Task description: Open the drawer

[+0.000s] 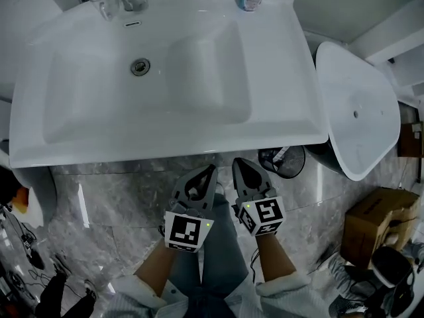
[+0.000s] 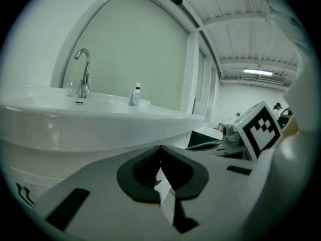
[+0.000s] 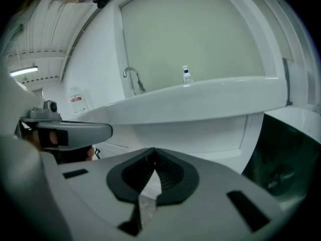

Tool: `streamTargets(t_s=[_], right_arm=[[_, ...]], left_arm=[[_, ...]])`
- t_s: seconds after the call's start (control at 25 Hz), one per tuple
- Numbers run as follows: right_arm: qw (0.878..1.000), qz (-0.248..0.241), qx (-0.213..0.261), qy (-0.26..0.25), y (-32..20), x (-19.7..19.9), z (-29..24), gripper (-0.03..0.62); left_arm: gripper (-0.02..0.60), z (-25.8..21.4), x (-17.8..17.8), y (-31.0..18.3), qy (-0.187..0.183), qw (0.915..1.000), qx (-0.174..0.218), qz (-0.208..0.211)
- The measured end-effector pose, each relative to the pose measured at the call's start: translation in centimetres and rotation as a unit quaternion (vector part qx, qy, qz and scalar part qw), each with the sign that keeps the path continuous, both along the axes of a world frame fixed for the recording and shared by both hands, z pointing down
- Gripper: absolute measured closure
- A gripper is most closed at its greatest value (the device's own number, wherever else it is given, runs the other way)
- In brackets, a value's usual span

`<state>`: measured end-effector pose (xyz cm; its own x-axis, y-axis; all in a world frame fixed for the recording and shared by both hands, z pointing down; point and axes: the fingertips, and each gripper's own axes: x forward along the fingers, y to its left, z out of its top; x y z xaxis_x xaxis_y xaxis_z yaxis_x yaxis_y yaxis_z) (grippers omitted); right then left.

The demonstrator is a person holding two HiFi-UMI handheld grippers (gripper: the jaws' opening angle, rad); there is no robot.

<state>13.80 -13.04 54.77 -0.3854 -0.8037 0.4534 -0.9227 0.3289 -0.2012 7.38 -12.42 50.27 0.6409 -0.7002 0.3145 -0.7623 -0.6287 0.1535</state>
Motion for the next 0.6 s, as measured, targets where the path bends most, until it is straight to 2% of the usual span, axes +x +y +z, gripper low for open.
streamTargets(t_s=[0.2, 0.48, 0.6], right_arm=[[1.000, 0.002, -0.014, 0.010, -0.3, 0.3, 3.0, 0.582], [0.998, 0.006, -0.058, 0.015, -0.8, 0.5, 7.8, 0.582], [0.998, 0.006, -0.067, 0.014, -1.3, 0.2, 9.3, 0.555]], left_arm=[[0.566, 2.5, 0.0, 0.3, -0.004, 0.9999, -0.014, 0.000], [0.566, 5.1, -0.5, 0.2, -0.006, 0.9995, -0.028, -0.013], [0.566, 6.0, -0.6, 0.2, -0.006, 0.9993, -0.033, -0.016]])
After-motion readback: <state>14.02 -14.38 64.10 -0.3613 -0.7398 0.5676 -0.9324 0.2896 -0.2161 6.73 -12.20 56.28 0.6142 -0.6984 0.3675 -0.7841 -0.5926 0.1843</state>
